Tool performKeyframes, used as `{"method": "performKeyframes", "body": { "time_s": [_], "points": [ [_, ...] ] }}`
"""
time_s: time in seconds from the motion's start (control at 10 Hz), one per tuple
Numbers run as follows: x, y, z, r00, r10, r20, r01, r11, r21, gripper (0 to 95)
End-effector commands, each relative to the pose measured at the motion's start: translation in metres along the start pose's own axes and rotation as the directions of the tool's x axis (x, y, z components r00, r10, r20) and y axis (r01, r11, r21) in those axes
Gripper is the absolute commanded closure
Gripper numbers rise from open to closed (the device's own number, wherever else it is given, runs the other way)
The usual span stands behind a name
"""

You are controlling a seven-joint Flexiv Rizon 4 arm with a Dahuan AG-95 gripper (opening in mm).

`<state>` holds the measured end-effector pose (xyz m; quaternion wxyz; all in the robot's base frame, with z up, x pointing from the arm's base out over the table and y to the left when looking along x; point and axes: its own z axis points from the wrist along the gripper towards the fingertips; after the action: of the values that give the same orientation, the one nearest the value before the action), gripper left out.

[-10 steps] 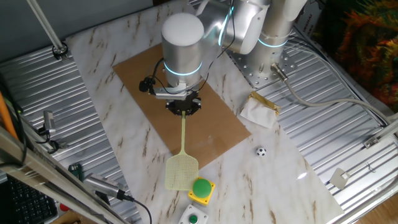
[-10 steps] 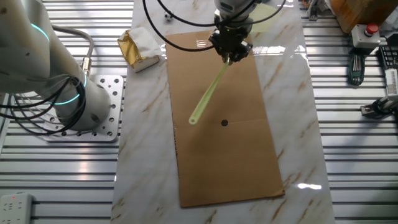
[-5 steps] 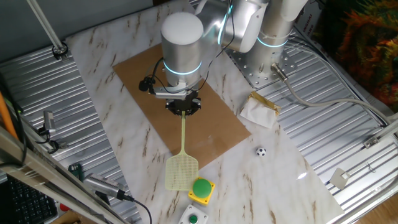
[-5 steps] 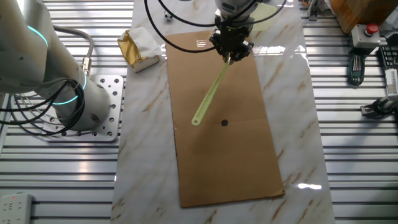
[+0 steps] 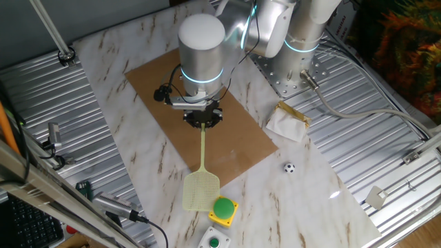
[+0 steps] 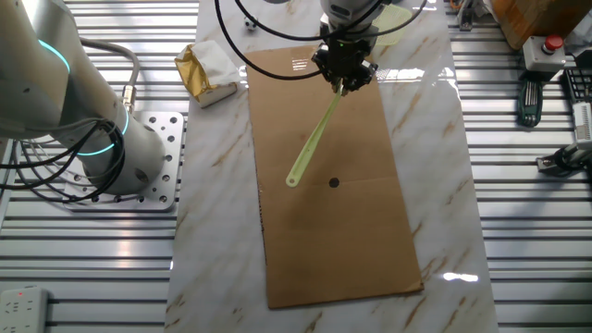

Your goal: Swat with a flyswatter

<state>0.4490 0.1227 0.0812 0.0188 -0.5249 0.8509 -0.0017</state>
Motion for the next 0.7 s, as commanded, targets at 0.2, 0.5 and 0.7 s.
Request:
{"method": "performKeyframes", "body": {
  "time_s": [0.2, 0.5, 0.7],
  "points": [
    [0.0000, 0.0001, -0.0001, 0.998, 0.047, -0.043, -0.047, 0.999, 0.021, 95.0],
    [0.0000, 0.0001, -0.0001, 0.995, 0.082, -0.055, -0.080, 0.996, 0.030, 95.0],
    [0.0000, 0.0001, -0.0001, 0.995, 0.087, -0.043, -0.085, 0.995, 0.048, 95.0]
  ]
}}
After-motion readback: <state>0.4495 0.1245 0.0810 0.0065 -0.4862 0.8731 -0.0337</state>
